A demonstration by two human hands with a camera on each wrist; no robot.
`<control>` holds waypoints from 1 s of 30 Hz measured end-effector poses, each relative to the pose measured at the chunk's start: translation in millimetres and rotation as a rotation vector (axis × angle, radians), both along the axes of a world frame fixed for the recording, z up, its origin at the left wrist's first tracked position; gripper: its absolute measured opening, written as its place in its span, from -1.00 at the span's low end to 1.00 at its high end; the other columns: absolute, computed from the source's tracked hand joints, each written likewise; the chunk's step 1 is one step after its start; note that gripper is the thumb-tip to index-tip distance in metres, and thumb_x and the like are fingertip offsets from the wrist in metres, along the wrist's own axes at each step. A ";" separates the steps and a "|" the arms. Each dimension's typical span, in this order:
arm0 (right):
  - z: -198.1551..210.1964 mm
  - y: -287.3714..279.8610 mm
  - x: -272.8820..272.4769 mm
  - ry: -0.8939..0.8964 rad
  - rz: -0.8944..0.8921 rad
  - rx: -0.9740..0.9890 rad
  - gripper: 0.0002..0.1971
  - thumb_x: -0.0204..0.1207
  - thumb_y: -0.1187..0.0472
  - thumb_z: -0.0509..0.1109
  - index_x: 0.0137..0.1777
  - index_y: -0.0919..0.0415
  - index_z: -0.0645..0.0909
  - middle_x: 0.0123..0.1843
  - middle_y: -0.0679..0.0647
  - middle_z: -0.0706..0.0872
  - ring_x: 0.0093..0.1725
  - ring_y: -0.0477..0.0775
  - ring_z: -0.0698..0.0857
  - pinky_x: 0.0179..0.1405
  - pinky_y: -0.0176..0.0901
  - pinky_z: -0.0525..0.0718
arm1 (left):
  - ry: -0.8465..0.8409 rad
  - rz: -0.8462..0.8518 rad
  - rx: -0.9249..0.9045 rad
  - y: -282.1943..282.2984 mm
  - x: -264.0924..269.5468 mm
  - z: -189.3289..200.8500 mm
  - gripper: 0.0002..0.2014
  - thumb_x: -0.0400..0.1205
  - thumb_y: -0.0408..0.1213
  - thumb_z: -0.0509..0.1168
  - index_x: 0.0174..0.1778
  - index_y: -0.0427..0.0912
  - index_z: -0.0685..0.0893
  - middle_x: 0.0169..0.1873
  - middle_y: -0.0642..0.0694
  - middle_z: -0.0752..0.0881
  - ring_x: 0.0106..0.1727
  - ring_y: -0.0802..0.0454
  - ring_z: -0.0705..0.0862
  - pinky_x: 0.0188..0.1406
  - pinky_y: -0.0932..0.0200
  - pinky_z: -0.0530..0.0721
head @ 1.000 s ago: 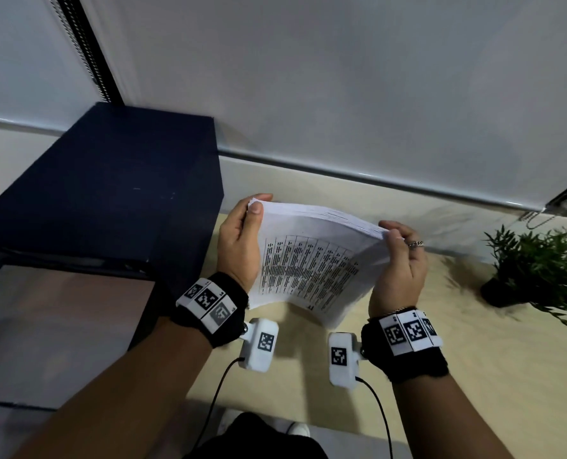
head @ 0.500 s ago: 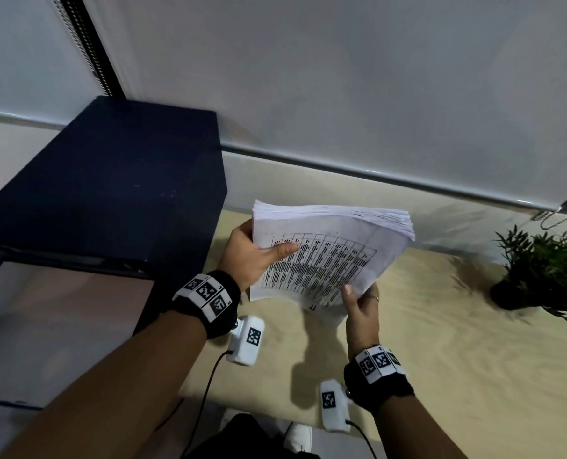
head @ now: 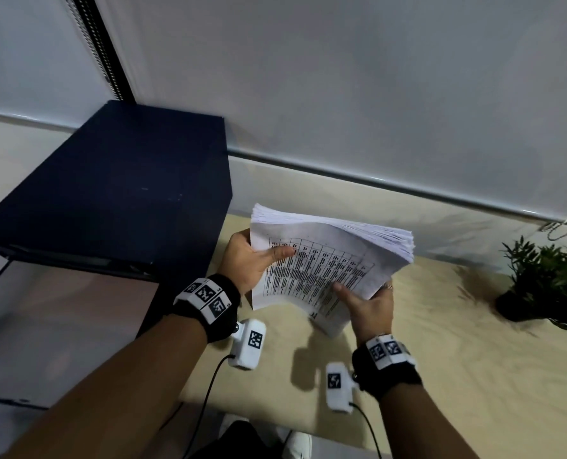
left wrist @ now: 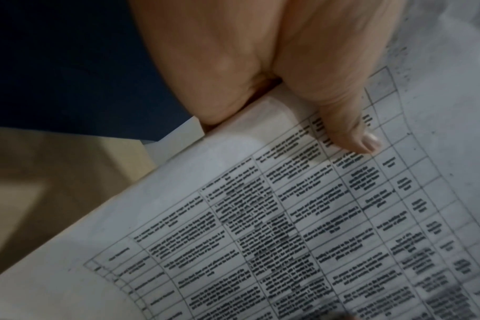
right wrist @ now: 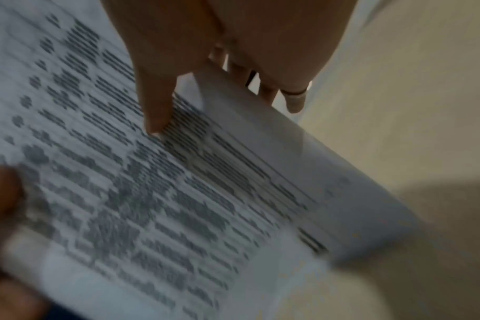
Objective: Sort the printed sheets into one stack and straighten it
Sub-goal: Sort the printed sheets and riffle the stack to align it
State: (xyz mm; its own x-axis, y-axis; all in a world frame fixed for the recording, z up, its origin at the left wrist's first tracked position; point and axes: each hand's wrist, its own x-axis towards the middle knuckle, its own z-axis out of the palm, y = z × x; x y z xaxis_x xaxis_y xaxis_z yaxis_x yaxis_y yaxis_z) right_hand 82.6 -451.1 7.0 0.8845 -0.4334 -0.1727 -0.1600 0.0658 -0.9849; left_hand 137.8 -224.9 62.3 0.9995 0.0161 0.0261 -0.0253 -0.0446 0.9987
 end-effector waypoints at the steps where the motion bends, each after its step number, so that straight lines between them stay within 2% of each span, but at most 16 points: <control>1: 11.3 -2.3 4.7 -0.018 0.023 -0.012 -0.51 0.20 0.42 0.70 0.12 0.21 0.66 -0.07 -0.04 0.87 -0.10 -0.07 0.85 -0.10 -0.08 0.83 | -0.005 -0.003 -0.007 -1.2 -0.3 1.5 -0.52 0.23 0.01 0.68 -0.13 -0.29 0.80 -0.10 -0.36 0.84 -0.11 -0.15 0.81 0.05 -0.22 0.76; 3: 28.8 -6.1 9.9 -0.059 0.060 -0.041 -0.73 0.21 0.44 0.68 -0.13 0.20 0.76 -0.28 -0.11 0.86 -0.27 -0.13 0.84 -0.22 -0.14 0.83 | -0.018 -0.016 -0.048 -5.4 -2.0 10.3 -0.63 0.26 -0.11 0.65 -0.09 -0.19 0.82 -0.07 -0.22 0.86 -0.01 -0.07 0.84 0.08 -0.04 0.77; 4: 35.2 -7.8 10.5 -0.092 0.057 -0.046 -0.76 0.22 0.46 0.66 -0.17 0.21 0.76 -0.33 -0.12 0.85 -0.33 -0.15 0.82 -0.28 -0.21 0.80 | -0.028 -0.021 -0.072 -7.0 -2.8 14.8 -0.66 0.27 -0.16 0.64 -0.07 -0.12 0.82 -0.05 -0.15 0.87 0.03 -0.02 0.84 0.11 0.03 0.76; 8: 36.3 -8.9 0.2 -0.136 0.035 -0.024 -0.79 0.28 0.49 0.62 -0.13 0.27 0.77 -0.27 -0.08 0.87 -0.27 -0.10 0.84 -0.27 -0.26 0.79 | -0.058 -0.030 -0.105 -6.4 -10.5 16.5 -0.72 0.34 -0.28 0.63 -0.05 -0.05 0.83 -0.05 -0.05 0.88 0.05 0.03 0.84 0.09 0.17 0.77; 11: 19.2 -0.8 -11.9 -0.025 0.073 -0.049 -0.81 0.33 0.41 0.61 -0.12 0.17 0.76 -0.24 -0.13 0.87 -0.18 -0.11 0.85 -0.15 -0.18 0.83 | 0.026 -0.001 0.016 -9.3 -22.2 5.2 -0.72 0.36 -0.18 0.62 -0.06 -0.10 0.79 -0.22 0.10 0.86 -0.12 0.29 0.82 -0.13 0.39 0.70; 13: 19.0 0.3 -12.0 0.019 0.081 -0.066 -0.83 0.34 0.38 0.62 -0.13 0.15 0.76 -0.24 -0.11 0.87 -0.15 -0.08 0.85 -0.11 -0.11 0.83 | 0.065 0.000 0.075 -7.9 -22.9 0.4 -0.71 0.37 -0.14 0.61 -0.06 -0.14 0.78 -0.25 0.12 0.84 -0.19 0.36 0.79 -0.16 0.35 0.68; 15: 31.5 -4.4 -7.8 0.013 0.084 -0.133 -0.85 0.34 0.36 0.63 -0.15 0.19 0.75 -0.23 -0.06 0.85 -0.21 -0.16 0.84 -0.17 -0.20 0.80 | 0.051 -0.013 0.082 -2.1 -18.9 5.0 -0.68 0.36 -0.15 0.62 0.00 -0.04 0.75 -0.13 0.09 0.85 -0.07 0.31 0.80 0.03 0.09 0.77; 17: 51.6 -12.9 -2.8 -0.045 0.093 -0.363 -0.85 0.33 0.30 0.65 -0.20 0.28 0.74 -0.32 0.03 0.79 -0.42 -0.27 0.72 -0.36 -0.33 0.67 | -0.060 0.085 0.143 3.4 -13.7 14.8 -0.42 0.30 -0.15 0.67 0.21 0.12 0.62 0.15 0.12 0.76 0.17 0.27 0.73 0.31 -0.04 0.69; 19: 70.1 -20.6 3.3 -0.150 0.125 -0.700 -0.81 0.33 0.24 0.66 -0.24 0.33 0.72 -0.39 0.12 0.74 -0.44 -0.11 0.65 -0.38 -0.28 0.49 | -0.289 0.229 0.344 5.5 -7.6 33.8 -0.01 0.20 -0.12 0.72 0.53 0.09 0.36 0.50 0.16 0.41 0.52 0.14 0.43 0.58 0.02 0.40; 20: 77.8 -22.0 6.5 -0.197 0.167 -0.837 -0.81 0.34 0.22 0.66 -0.24 0.29 0.72 -0.39 0.16 0.76 -0.40 0.03 0.68 -0.38 -0.23 0.44 | -0.412 0.232 0.470 4.7 -5.0 46.0 0.09 0.19 -0.08 0.72 0.61 0.04 0.27 0.55 0.19 0.26 0.61 0.06 0.29 0.64 0.00 0.27; 21: 84.9 -21.1 10.0 -0.222 0.219 -0.961 -0.83 0.35 0.19 0.65 -0.23 0.23 0.72 -0.37 0.18 0.78 -0.36 0.19 0.72 -0.39 -0.18 0.43 | -0.499 0.176 0.583 3.1 -1.4 57.4 0.07 0.20 -0.04 0.70 0.61 0.04 0.30 0.56 0.19 0.25 0.63 0.00 0.27 0.65 -0.08 0.22; 22: 90.3 -18.5 13.5 -0.225 0.264 -1.074 -0.85 0.37 0.14 0.62 -0.21 0.15 0.71 -0.35 0.17 0.79 -0.30 0.29 0.74 -0.38 -0.15 0.44 | -0.540 0.077 0.654 1.6 3.4 66.5 -0.08 0.23 0.01 0.67 0.51 0.06 0.44 0.53 0.16 0.39 0.57 -0.04 0.39 0.60 -0.18 0.32; 24: 97.7 -14.0 19.2 -0.219 0.293 -1.202 -0.85 0.40 0.04 0.58 -0.15 0.07 0.72 -0.33 0.14 0.80 -0.24 0.33 0.75 -0.36 -0.12 0.51 | -0.461 -0.141 0.619 -0.2 9.4 76.3 -0.51 0.33 0.03 0.62 0.16 0.02 0.73 0.14 0.07 0.78 0.18 -0.01 0.74 0.22 -0.17 0.67; 25: 101.1 -13.5 19.9 -0.212 0.289 -1.214 -0.83 0.39 0.00 0.57 -0.13 0.05 0.72 -0.32 0.13 0.80 -0.24 0.32 0.76 -0.35 -0.11 0.53 | -0.367 -0.193 0.514 0.4 10.0 77.8 -0.63 0.37 -0.03 0.63 0.05 -0.02 0.80 -0.04 0.07 0.84 0.02 0.03 0.81 0.06 -0.10 0.75; 28: 97.8 -29.9 11.4 -0.104 0.151 -1.180 -0.71 0.31 -0.12 0.61 -0.11 0.05 0.74 -0.28 0.12 0.82 -0.21 0.28 0.77 -0.33 -0.13 0.54 | -0.206 -0.136 0.322 12.2 10.3 67.1 -0.68 0.37 -0.28 0.64 0.04 -0.08 0.83 -0.11 0.17 0.84 -0.06 0.29 0.82 0.05 0.27 0.76; 30: 86.9 -50.3 -0.1 -0.011 -0.012 -1.073 -0.64 0.25 -0.03 0.67 0.01 0.05 0.74 -0.16 0.14 0.84 -0.16 0.24 0.78 -0.23 -0.16 0.57 | -0.170 -0.062 0.269 24.9 11.1 55.7 -0.67 0.38 -0.30 0.63 0.06 -0.16 0.82 -0.09 0.12 0.85 -0.05 0.28 0.82 0.02 0.34 0.73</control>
State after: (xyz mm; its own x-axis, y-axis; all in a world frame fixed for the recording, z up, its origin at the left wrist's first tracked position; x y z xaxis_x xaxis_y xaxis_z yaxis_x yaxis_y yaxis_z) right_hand 82.6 -501.4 94.0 0.8785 -0.3622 0.3116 -0.1554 -0.8333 -0.5306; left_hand 148.9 -200.0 117.9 0.9793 -0.0751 0.1880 -0.2020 -0.2996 0.9324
